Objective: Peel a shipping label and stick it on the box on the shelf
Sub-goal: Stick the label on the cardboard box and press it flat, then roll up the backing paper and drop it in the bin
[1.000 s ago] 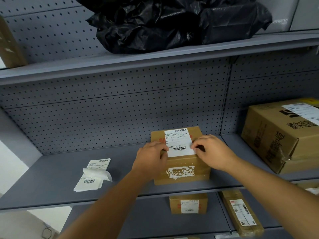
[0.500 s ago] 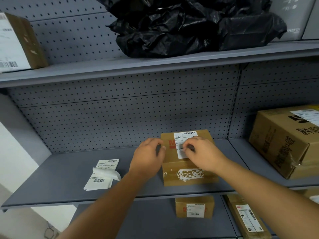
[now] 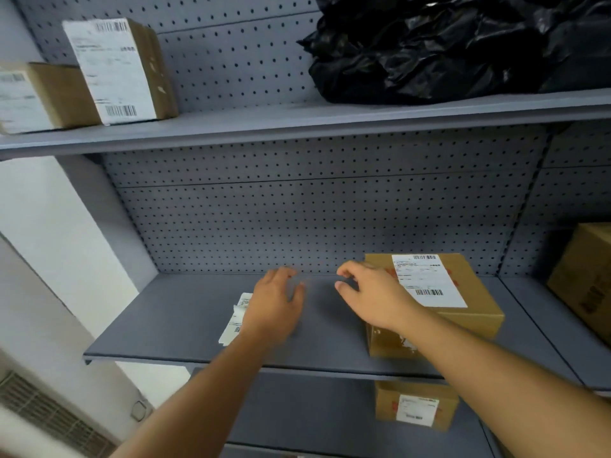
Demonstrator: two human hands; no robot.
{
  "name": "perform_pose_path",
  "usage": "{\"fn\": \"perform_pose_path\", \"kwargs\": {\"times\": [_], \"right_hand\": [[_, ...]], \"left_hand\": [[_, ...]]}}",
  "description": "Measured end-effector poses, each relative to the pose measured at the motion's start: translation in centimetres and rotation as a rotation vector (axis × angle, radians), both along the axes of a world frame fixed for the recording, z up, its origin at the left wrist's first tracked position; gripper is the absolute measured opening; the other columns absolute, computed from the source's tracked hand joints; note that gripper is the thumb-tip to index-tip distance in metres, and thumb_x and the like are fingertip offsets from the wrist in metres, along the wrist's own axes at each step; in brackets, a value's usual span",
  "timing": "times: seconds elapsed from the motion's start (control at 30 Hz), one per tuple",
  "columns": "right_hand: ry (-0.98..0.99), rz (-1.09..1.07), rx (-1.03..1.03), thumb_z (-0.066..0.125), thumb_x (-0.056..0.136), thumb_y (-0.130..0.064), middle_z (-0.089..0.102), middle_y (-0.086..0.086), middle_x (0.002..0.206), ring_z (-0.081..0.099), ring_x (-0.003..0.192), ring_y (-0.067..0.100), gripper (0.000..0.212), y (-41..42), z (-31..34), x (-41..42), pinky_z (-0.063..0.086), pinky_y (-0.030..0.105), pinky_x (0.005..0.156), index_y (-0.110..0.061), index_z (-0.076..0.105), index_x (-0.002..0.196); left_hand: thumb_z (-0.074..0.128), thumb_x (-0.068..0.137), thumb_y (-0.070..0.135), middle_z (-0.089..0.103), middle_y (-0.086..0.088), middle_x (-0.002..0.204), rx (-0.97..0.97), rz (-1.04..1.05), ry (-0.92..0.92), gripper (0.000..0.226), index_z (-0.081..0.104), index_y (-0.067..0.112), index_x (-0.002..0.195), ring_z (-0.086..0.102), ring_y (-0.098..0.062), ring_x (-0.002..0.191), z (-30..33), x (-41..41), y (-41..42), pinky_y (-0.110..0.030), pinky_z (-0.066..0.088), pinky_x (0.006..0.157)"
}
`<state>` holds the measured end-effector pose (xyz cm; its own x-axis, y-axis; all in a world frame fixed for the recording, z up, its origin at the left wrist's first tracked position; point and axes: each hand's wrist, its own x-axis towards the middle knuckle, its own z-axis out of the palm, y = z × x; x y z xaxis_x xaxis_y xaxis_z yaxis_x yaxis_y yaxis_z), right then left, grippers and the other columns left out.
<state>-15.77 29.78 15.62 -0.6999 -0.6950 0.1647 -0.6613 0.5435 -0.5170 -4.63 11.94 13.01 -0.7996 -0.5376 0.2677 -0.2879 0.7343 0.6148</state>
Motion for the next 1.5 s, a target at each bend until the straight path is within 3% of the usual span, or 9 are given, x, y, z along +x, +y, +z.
{"fn": "perform_pose_path", "kwargs": {"times": [0.33,0.57,0.67,0.9,1.0,1.17,1.3,1.4,1.5], "right_hand": [[-0.111,0.062,0.05,0.052,0.101,-0.044,0.057,0.001,0.147,0.055,0.131,0.019,0.045,-8.7,-2.5,2.4,0.045,0.033,0.105,-0.023,0.053,0.141],[-0.152,0.107,0.137,0.057,0.099,-0.036,0.062,0.003,0.133,0.062,0.11,0.021,0.033,-14.2,-5.6,3.7,0.053,0.036,0.092,-0.02,0.06,0.128],[-0.168,0.127,0.175,0.059,0.097,-0.035,0.059,0.004,0.136,0.062,0.111,0.022,0.041,-16.1,-7.1,4.1,0.053,0.037,0.095,-0.019,0.057,0.134],[-0.107,0.159,0.292,0.062,0.095,-0.034,0.059,0.007,0.136,0.06,0.116,0.025,0.043,-19.0,-9.7,4.7,0.051,0.035,0.096,-0.02,0.056,0.135],[-0.06,0.159,0.303,0.06,0.097,-0.03,0.062,0.006,0.133,0.062,0.112,0.024,0.038,-19.7,-10.1,4.7,0.052,0.034,0.092,-0.018,0.058,0.133],[-0.042,0.155,0.283,0.057,0.096,-0.016,0.068,0.004,0.125,0.066,0.097,0.02,0.026,-20.4,-10.4,4.8,0.056,0.034,0.08,-0.019,0.064,0.121],[-0.086,0.115,0.224,0.055,0.094,-0.008,0.068,0.002,0.125,0.066,0.101,0.022,0.028,-20.5,-10.0,5.0,0.054,0.03,0.081,-0.02,0.067,0.116],[-0.224,0.047,0.111,0.058,0.091,-0.006,0.071,-0.001,0.118,0.067,0.102,0.02,0.026,-20.7,-9.5,5.1,0.054,0.03,0.083,-0.023,0.069,0.106],[-0.435,-0.011,-0.03,0.063,0.088,-0.006,0.071,-0.003,0.102,0.066,0.084,0.012,0.022,-20.7,-8.8,5.6,0.05,0.021,0.066,-0.027,0.068,0.094]], "left_hand": [[0.055,0.098,0.034,0.06,-0.003,0.128,0.047,0.133,-0.04,0.032,0.058,0.023,0.128,0.059,-0.029,0.114,-1.6,4.8,-6.9,-0.044,0.051,0.096],[0.054,0.098,0.024,0.06,-0.007,0.125,0.07,0.196,-0.067,0.033,0.06,0.019,0.129,0.059,-0.029,0.112,-3.2,7.4,-10.6,-0.033,0.047,0.088],[0.052,0.097,0.024,0.058,-0.005,0.123,0.089,0.21,-0.096,0.032,0.059,0.021,0.129,0.059,-0.028,0.11,-4.1,8.3,-11.8,-0.027,0.041,0.082],[0.051,0.099,0.03,0.054,-0.002,0.132,0.156,0.224,-0.142,0.035,0.054,0.025,0.134,0.06,-0.025,0.115,-5.9,10.1,-13.5,-0.034,0.052,0.093],[0.051,0.1,0.03,0.054,-0.002,0.134,0.157,0.222,-0.151,0.036,0.053,0.024,0.135,0.057,-0.024,0.121,-6.3,10.6,-14.1,-0.033,0.049,0.098],[0.051,0.101,0.031,0.053,-0.001,0.137,0.158,0.222,-0.158,0.038,0.051,0.025,0.138,0.056,-0.022,0.123,-6.5,10.9,-14.7,-0.03,0.046,0.099],[0.053,0.1,0.027,0.053,0.001,0.139,0.133,0.17,-0.167,0.038,0.053,0.026,0.137,0.055,-0.019,0.125,-6.4,10.7,-14.7,-0.024,0.043,0.095],[0.055,0.098,0.022,0.057,0.004,0.135,0.099,0.1,-0.156,0.035,0.059,0.027,0.133,0.059,-0.016,0.119,-6.2,10.2,-14.4,-0.017,0.04,0.086],[0.06,0.098,0.026,0.06,0.006,0.13,0.066,0.054,-0.15,0.033,0.063,0.028,0.13,0.062,-0.014,0.108,-6.0,9.5,-14.0,-0.015,0.04,0.08]]}}
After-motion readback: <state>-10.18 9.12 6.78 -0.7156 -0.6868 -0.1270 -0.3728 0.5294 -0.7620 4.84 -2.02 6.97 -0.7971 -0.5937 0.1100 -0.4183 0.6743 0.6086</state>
